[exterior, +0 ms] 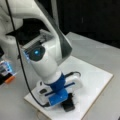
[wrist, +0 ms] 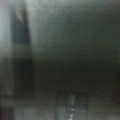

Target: Erasing curve lines

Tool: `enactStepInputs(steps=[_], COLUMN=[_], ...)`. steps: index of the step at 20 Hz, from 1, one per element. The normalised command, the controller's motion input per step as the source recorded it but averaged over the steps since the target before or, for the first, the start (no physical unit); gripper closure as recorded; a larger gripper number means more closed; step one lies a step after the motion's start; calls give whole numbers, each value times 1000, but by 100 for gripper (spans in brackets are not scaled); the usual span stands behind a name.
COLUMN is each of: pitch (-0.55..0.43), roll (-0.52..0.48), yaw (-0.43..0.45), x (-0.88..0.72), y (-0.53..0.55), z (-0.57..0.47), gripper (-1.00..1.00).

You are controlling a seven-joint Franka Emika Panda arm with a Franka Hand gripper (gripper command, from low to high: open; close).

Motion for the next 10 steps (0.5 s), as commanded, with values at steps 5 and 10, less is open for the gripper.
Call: enactStepInputs(steps=[5,10], pitch=[221,269], roll=[186,263], yaw=[23,63], x=[1000,1000], y=[-86,-163], z=[-525,-484], gripper=[100,100])
